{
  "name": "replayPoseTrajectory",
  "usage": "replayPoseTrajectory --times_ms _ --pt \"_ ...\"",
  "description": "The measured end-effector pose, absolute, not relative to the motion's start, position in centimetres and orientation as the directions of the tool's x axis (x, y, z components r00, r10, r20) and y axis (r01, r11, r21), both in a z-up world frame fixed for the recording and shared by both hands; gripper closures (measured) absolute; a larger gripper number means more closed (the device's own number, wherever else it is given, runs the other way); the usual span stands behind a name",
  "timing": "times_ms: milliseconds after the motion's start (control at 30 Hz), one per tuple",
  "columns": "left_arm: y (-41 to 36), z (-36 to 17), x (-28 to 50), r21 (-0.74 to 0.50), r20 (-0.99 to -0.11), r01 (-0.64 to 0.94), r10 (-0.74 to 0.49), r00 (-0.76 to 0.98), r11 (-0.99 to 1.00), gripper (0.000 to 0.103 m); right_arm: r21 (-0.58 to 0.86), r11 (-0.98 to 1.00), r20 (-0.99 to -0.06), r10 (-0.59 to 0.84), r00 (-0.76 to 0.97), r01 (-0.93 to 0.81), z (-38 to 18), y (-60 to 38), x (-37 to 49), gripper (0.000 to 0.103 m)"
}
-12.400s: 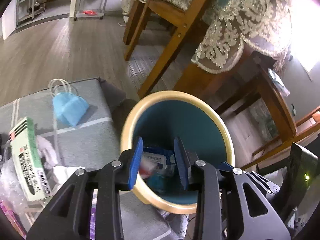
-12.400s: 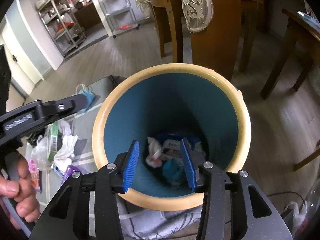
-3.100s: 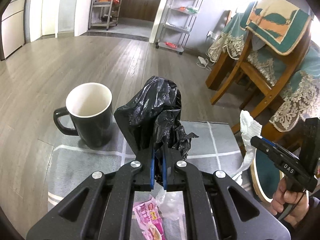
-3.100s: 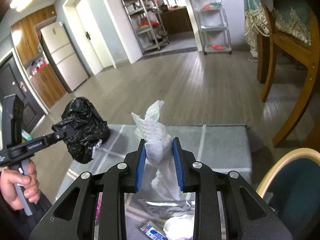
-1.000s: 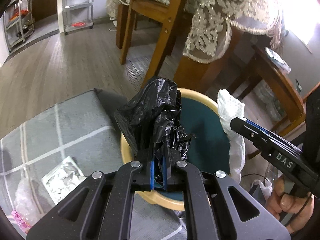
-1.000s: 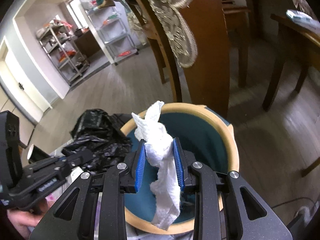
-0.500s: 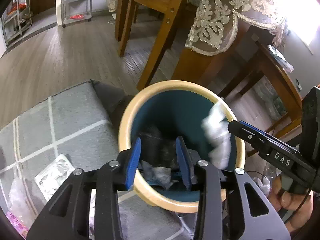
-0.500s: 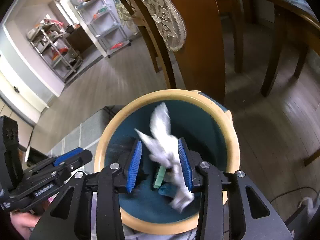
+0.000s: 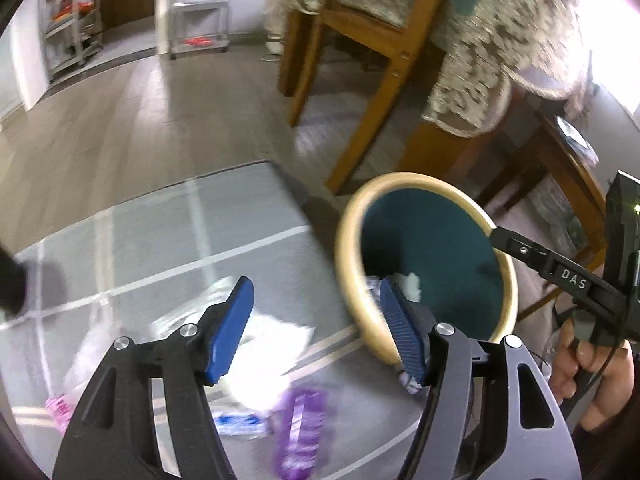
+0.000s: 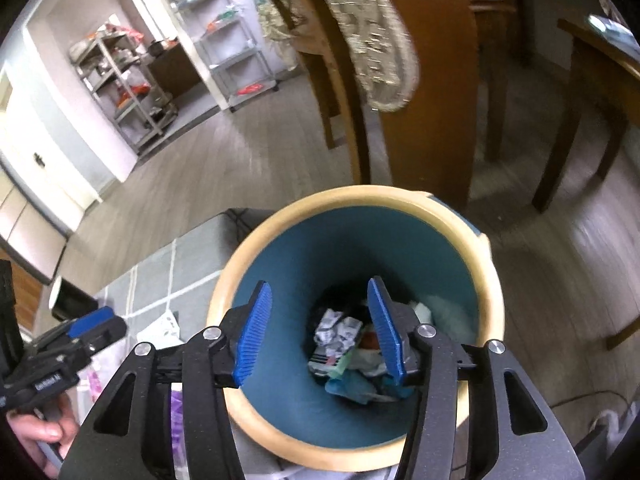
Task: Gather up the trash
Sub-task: 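Grasp the pink snack wrapper with the left tool while the right tool grasps the clear plastic bag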
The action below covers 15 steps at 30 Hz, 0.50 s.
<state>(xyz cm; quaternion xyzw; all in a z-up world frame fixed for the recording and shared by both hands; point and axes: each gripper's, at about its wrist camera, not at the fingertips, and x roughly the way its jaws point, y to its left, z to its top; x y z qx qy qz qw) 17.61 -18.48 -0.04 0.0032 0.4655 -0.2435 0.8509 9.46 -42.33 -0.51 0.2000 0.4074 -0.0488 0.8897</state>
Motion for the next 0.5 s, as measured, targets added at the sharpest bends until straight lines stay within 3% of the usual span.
replayPoseTrajectory --times_ms 500 --pt "-1.4 -1.6 15.3 -0.189 -0.826 0.132 -0.230 0.515 0.973 0.037 0.249 0.965 -0.751 0.138 0.645 0.083 0.1 -34.4 11.5 0.048"
